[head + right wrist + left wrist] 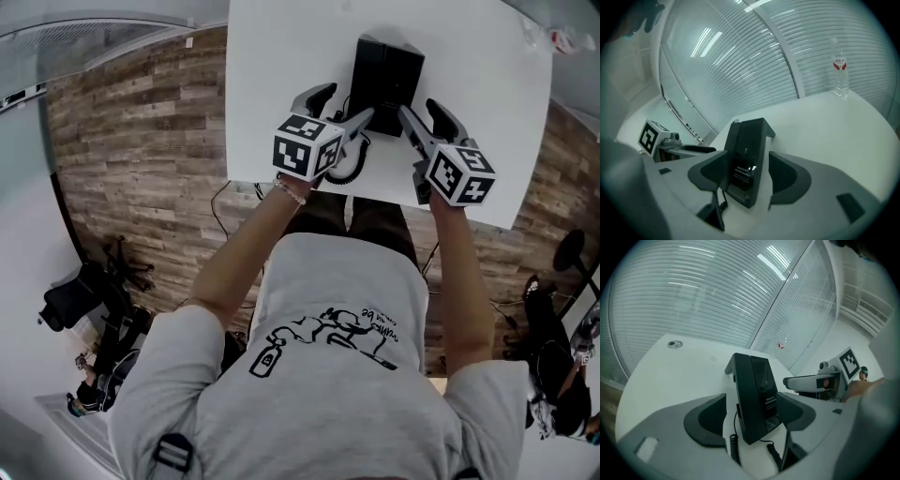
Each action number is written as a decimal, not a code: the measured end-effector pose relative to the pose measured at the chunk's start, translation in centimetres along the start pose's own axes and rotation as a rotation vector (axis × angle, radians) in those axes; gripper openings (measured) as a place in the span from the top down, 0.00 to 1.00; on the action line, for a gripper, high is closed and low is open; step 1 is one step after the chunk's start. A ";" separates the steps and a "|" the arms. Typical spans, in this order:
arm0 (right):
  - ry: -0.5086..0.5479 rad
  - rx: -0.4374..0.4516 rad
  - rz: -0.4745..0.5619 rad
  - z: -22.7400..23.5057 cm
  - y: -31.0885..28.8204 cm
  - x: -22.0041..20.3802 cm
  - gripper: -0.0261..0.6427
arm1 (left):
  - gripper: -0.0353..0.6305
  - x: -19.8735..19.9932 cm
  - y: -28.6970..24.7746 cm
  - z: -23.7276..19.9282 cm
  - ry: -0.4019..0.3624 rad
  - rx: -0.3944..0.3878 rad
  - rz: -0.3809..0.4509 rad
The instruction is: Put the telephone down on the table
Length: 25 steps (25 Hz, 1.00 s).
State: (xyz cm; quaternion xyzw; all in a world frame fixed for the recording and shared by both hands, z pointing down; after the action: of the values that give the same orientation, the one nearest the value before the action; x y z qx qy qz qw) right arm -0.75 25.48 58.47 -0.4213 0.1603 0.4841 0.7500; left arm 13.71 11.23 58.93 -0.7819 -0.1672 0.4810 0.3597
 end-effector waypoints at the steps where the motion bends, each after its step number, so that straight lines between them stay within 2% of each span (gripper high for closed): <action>1: 0.026 -0.001 0.001 -0.5 0.4 0.5 0.58 | 0.46 0.4 0.7 0.1 -0.002 0.001 0.018; 4: 0.110 -0.001 -0.003 -2.0 1.8 1.8 0.58 | 0.48 1.5 2.9 0.6 -0.030 -0.013 0.069; 7: 0.195 0.004 -0.009 -4.1 3.6 3.2 0.59 | 0.58 2.6 5.4 1.3 -0.052 -0.024 0.127; 11: 0.294 0.011 0.027 -7.5 6.1 5.4 0.69 | 0.69 4.6 9.3 2.1 -0.057 -0.022 0.226; 14: 0.340 0.019 0.074 -10.1 8.1 6.9 0.77 | 0.71 6.3 12.3 3.3 -0.077 -0.033 0.291; 25: 0.431 0.070 0.214 -18.4 13.8 11.2 0.80 | 0.72 10.6 20.2 8.6 -0.133 -0.137 0.442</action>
State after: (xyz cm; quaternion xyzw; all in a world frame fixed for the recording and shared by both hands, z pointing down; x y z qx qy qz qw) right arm -4.18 20.03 33.72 -0.4690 0.3769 0.4538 0.6573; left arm 9.63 7.28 35.25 -0.7887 -0.0473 0.5859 0.1800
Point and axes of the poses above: the fingertips, and each gripper's own axes: y backward along the fingers, z to its right, x out of its top, the point moved 8 cm from there along y, backward along the fingers, and after that the axes turned 13 degrees about x, right-handed, at the moved point
